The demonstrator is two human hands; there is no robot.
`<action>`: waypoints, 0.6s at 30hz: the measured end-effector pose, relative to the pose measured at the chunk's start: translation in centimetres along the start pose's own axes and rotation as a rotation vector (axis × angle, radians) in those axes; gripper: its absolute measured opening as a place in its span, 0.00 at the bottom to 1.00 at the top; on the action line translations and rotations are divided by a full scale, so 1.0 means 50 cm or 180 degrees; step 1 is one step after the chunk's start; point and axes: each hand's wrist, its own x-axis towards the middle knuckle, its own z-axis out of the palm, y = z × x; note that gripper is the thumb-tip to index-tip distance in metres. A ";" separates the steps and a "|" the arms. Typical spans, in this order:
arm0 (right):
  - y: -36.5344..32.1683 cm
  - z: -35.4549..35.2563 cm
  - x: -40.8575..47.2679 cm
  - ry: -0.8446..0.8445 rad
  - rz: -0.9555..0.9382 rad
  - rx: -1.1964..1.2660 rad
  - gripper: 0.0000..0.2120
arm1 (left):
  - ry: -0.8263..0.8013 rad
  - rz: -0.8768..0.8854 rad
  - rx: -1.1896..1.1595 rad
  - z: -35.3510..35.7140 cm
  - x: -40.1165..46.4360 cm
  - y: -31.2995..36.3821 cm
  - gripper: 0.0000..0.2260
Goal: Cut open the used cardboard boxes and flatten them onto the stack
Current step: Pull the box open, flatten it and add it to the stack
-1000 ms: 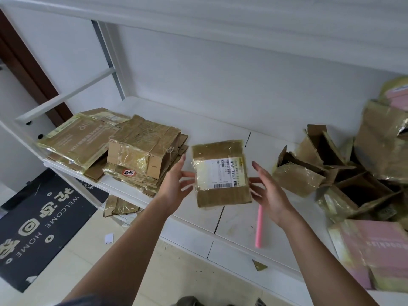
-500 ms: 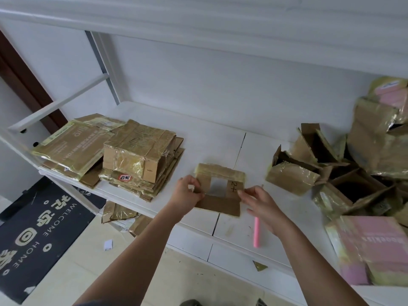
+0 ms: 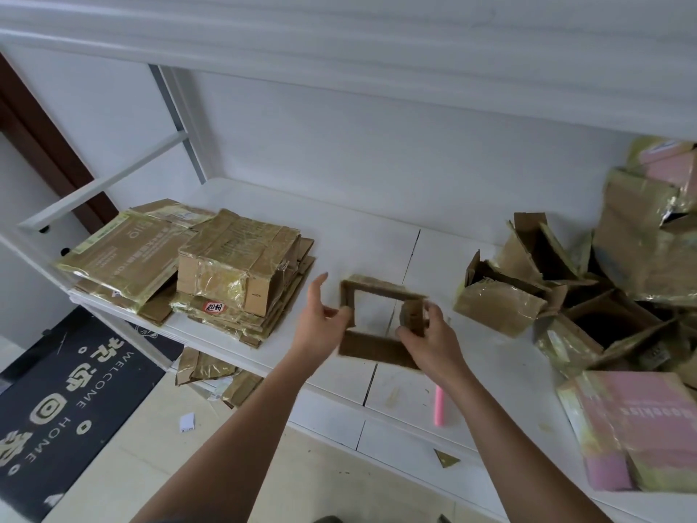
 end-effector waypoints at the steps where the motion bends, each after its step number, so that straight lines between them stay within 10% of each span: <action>1: 0.000 -0.013 0.000 -0.0070 -0.0168 0.0069 0.32 | -0.0094 -0.0172 -0.0596 -0.013 0.003 0.006 0.28; 7: 0.006 -0.052 0.012 -0.0348 -0.1150 -0.0926 0.40 | -0.0257 -0.1369 -0.2136 -0.070 0.014 -0.027 0.24; 18: 0.078 0.063 -0.020 -0.1386 -0.0581 -0.2559 0.33 | 0.0001 -0.1082 0.1547 -0.013 0.001 -0.189 0.15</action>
